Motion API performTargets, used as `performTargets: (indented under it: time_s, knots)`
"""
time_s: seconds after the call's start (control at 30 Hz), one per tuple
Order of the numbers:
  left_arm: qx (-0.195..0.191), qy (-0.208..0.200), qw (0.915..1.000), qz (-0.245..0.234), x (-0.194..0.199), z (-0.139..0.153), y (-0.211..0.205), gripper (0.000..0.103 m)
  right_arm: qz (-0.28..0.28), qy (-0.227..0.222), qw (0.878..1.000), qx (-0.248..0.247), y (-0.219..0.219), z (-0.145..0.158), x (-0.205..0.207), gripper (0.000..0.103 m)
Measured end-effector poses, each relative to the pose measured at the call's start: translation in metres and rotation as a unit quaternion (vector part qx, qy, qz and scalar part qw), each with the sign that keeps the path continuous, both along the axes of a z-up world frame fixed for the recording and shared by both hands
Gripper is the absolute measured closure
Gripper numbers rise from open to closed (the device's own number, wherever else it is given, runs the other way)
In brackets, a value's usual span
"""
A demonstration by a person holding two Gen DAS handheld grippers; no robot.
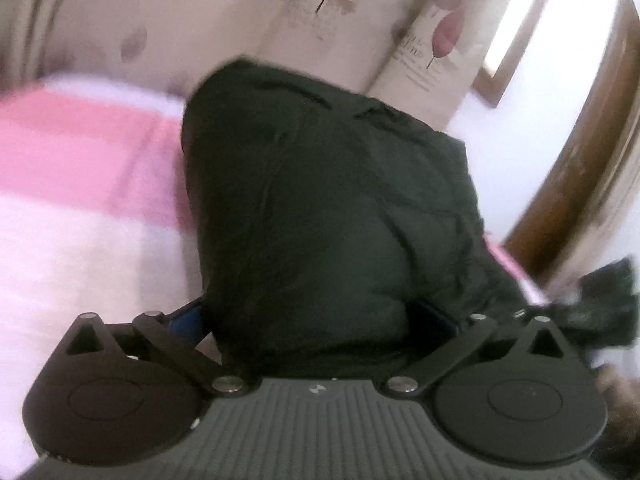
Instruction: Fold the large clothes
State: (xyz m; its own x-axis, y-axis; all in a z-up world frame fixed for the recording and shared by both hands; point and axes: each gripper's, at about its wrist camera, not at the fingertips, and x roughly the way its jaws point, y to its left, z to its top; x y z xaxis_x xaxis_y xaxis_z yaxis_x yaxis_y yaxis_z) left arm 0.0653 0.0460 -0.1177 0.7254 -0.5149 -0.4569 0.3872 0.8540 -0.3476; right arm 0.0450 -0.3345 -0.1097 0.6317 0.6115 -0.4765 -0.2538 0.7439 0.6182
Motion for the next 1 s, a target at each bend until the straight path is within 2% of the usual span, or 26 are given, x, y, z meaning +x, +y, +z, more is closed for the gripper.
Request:
performTargets:
  time_s: [0.07,0.13,0.23,0.3,0.4,0.5,0.57,0.63,0.8,0.83,0.93,1.0]
  knots:
    - [0.040,-0.033,0.9981,0.031,-0.013,0.010,-0.008,0.000,-0.019,-0.009,1.000,-0.010,-0.001,0.007,-0.007,0.028]
    - [0.085,-0.062,0.9924,0.063,-0.027,0.021,-0.016,0.000,-0.045,-0.028,0.998,-0.015,-0.002,0.016,-0.021,0.028]
    - [0.151,-0.108,0.9761,0.113,-0.051,0.036,-0.029,0.000,-0.096,-0.068,0.992,-0.036,-0.001,0.034,-0.052,0.028]
    - [0.179,-0.136,0.9650,0.136,-0.065,0.046,-0.036,0.000,-0.127,-0.109,0.984,-0.054,0.003,0.047,-0.079,0.028]
    - [0.179,-0.161,0.9593,0.148,-0.083,0.063,-0.043,0.000,-0.150,-0.160,0.973,-0.070,0.014,0.065,-0.114,0.019]
    - [0.187,-0.192,0.9444,0.191,-0.099,0.079,-0.053,0.000,-0.149,-0.194,0.967,-0.066,0.026,0.077,-0.139,0.010]
    - [0.196,-0.197,0.9339,0.224,-0.108,0.089,-0.062,0.000,-0.140,-0.199,0.967,-0.072,0.034,0.082,-0.149,0.009]
    - [0.195,-0.206,0.9312,0.229,-0.119,0.099,-0.065,0.000,-0.130,-0.203,0.967,-0.077,0.042,0.085,-0.156,0.009]
    - [0.189,-0.232,0.9173,0.263,-0.145,0.121,-0.072,0.000,-0.119,-0.213,0.967,-0.074,0.051,0.095,-0.169,0.009]
    - [0.185,-0.231,0.9192,0.260,-0.147,0.125,-0.071,0.000,-0.118,-0.213,0.967,-0.071,0.052,0.097,-0.170,0.009]
    - [0.158,-0.193,0.9427,0.221,-0.148,0.135,-0.068,0.000,-0.113,-0.222,0.966,-0.068,0.051,0.102,-0.181,0.009]
    - [0.155,-0.181,0.9483,0.210,-0.148,0.135,-0.069,0.000,-0.112,-0.230,0.964,-0.073,0.054,0.106,-0.186,0.009]
